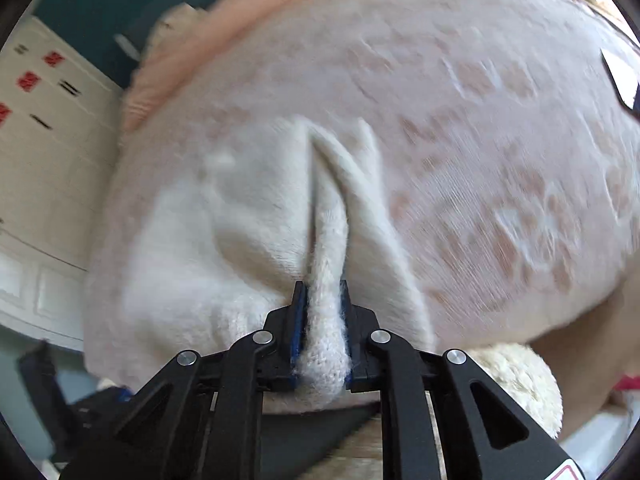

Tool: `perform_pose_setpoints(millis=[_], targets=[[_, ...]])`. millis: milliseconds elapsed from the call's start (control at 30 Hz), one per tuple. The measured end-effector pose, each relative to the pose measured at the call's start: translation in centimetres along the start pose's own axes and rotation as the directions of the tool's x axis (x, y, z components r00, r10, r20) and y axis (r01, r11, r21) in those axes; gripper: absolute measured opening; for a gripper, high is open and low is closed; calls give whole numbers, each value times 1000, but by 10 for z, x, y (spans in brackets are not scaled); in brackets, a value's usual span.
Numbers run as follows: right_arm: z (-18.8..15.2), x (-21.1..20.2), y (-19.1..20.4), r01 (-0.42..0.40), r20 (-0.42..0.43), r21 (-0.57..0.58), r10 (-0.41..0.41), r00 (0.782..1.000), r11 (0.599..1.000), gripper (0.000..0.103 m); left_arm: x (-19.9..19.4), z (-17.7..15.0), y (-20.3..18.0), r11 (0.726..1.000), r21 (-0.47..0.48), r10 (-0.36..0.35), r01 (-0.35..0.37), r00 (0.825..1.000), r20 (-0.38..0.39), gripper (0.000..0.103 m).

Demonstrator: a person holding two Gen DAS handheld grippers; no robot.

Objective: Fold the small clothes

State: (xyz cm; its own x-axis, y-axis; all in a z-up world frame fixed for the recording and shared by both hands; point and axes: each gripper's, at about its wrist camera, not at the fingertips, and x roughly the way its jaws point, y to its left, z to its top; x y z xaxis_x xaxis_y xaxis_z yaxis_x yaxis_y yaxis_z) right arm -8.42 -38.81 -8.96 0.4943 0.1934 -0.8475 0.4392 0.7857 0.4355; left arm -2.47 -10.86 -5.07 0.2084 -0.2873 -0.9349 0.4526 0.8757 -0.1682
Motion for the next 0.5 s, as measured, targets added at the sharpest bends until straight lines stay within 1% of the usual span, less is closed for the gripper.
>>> perform_pose_setpoints(millis=[33, 67, 100, 133, 167, 200, 233, 267, 300, 333, 367, 400, 433, 467, 500], targets=[[-2, -8, 0, -22, 25, 18, 21, 999, 1000, 14, 1, -1, -3, 1000, 18, 13, -12, 1000, -7, 17], [-2, -17, 2, -24, 50, 24, 23, 999, 999, 18, -2, -2, -6, 999, 38, 23, -23, 1000, 0, 17], [-1, -25, 5, 5, 75, 25, -6, 997, 1000, 28, -7, -3, -8, 998, 47, 30, -30, 999, 14, 21], [1, -36, 9, 54, 110, 20, -56, 992, 998, 33, -12, -3, -9, 998, 47, 33, -34, 999, 33, 26], [3, -47, 10, 94, 149, 16, -95, 984, 995, 42, -19, -2, -9, 999, 43, 30, -33, 998, 60, 39], [8, -58, 15, 109, 190, 6, -108, 976, 994, 45, -26, -3, -12, 999, 36, 33, -36, 995, 94, 46], [13, -67, 22, 100, 215, -16, -94, 972, 995, 46, -33, -2, -11, 999, 34, 34, -38, 991, 126, 48], [22, -71, 28, 81, 218, -40, -70, 974, 996, 50, -39, -1, -11, 999, 35, 32, -37, 988, 152, 50], [30, -70, 37, 51, 199, -67, -37, 979, 996, 57, -45, 1, -12, 999, 34, 35, -42, 985, 172, 54], [38, -65, 43, 18, 173, -89, -2, 985, 996, 59, -48, 2, -10, 998, 27, 42, -48, 982, 186, 56], [45, -56, 49, -22, 138, -106, 36, 990, 994, 66, -51, 2, -10, 999, 16, 43, -47, 979, 197, 56], [50, -45, 51, -53, 104, -112, 65, 992, 992, 69, -55, 3, -10, 999, 8, 36, -38, 978, 205, 56], [55, -29, 54, -60, 70, -111, 68, 995, 992, 69, -57, 4, -8, 1000, 6, 28, -30, 978, 208, 56], [54, -15, 53, -52, 36, -106, 56, 998, 993, 69, -61, 5, -9, 1000, 9, 22, -24, 977, 213, 57], [55, 2, 53, -42, -2, -98, 43, 999, 994, 69, -67, 5, -10, 1000, 16, 16, -20, 975, 221, 61]])
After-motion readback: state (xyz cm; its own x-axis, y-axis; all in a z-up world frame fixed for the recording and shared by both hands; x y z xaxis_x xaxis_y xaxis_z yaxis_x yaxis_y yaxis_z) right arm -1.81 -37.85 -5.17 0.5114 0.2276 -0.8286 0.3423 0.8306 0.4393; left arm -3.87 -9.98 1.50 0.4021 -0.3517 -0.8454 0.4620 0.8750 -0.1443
